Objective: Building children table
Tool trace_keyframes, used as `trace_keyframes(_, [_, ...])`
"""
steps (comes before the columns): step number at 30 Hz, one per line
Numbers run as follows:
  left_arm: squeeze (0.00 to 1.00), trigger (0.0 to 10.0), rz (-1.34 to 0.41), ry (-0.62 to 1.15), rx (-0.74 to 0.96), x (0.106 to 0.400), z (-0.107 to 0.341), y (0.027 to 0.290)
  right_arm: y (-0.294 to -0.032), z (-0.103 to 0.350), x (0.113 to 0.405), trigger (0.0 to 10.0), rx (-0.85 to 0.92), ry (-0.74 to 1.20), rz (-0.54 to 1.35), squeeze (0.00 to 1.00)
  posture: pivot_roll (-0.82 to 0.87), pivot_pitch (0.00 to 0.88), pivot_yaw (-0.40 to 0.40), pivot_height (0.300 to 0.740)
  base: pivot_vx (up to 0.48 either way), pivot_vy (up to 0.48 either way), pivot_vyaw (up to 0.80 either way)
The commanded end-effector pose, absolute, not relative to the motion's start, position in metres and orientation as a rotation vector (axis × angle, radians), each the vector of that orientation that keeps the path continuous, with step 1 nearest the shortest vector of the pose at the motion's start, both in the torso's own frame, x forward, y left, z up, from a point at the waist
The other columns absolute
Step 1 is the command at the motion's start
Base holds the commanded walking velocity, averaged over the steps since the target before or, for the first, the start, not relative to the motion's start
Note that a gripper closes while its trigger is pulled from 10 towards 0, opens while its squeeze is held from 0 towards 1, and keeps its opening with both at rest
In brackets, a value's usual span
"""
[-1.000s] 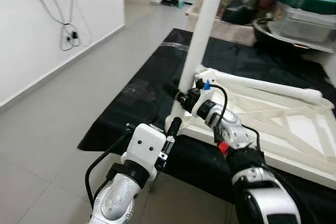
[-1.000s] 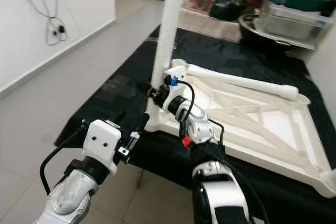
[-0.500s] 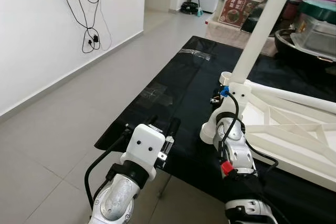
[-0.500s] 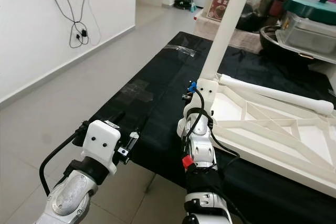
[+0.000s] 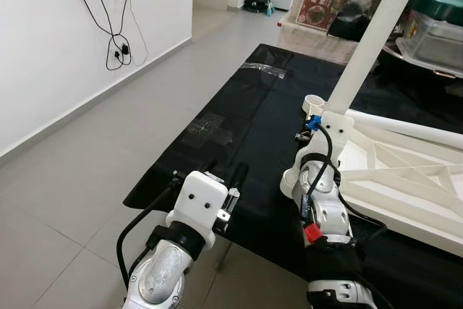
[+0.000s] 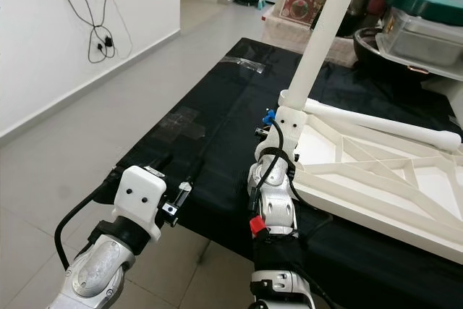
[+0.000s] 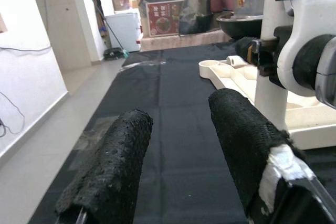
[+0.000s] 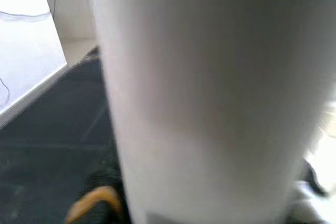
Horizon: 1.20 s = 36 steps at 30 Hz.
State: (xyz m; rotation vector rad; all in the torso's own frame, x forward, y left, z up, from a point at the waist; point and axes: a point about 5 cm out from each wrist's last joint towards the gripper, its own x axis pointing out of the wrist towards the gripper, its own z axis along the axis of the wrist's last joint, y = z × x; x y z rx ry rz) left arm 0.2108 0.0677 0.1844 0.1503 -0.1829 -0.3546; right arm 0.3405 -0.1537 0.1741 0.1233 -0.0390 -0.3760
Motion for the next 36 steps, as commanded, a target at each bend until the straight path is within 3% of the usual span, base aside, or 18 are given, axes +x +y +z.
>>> trace_keyframes(1, [0.00,10.0,-0.361,-0.176,0.147,0.211,0.182,0.065,-0.158,0.161,0.334,10.0,0.119,0.010,-0.403,1.00,0.13,0.065,-0.108,0.740,0.000,0.000,0.00])
trace_keyframes(4, [0.00,10.0,-0.361,-0.176,0.147,0.211,0.182,0.065,-0.160,0.158,0.332,10.0,0.101,0.017,-0.414,1.00,0.13,0.066,-0.108,0.740,0.000,0.000,0.00])
trace_keyframes(7, [0.00,10.0,-0.359,-0.174,0.148,0.210,0.181,0.066,-0.181,0.145,0.327,10.0,0.065,0.088,-0.528,1.00,0.13,0.062,-0.104,0.740,0.000,0.000,0.00])
trace_keyframes(8, [0.00,10.0,-0.361,-0.173,0.148,0.210,0.180,0.066,-0.186,0.144,0.327,10.0,0.053,0.097,-0.541,0.00,0.13,0.060,-0.104,0.740,0.000,0.000,0.00])
trace_keyframes(17, [0.00,10.0,-0.364,-0.169,0.146,0.209,0.179,0.065,-0.176,0.147,0.319,10.0,0.022,0.057,-0.429,0.00,0.12,0.055,-0.105,0.740,0.000,0.000,0.00])
trace_keyframes(22, [0.00,10.0,-0.362,-0.166,0.145,0.209,0.178,0.066,-0.168,0.142,0.297,10.0,-0.078,0.015,-0.316,0.00,0.12,0.048,-0.102,0.740,0.000,0.000,0.00])
trace_keyframes(30, [0.00,10.0,-0.364,-0.165,0.145,0.209,0.177,0.066,-0.205,0.135,0.292,10.0,-0.133,0.115,-0.498,0.00,0.12,0.038,-0.097,0.740,0.000,0.000,0.00])
trace_keyframes(36, [0.00,10.0,-0.365,-0.165,0.144,0.209,0.177,0.066,-0.200,0.139,0.290,10.0,-0.154,0.075,-0.443,0.00,0.12,0.034,-0.098,0.740,0.000,0.000,0.00])
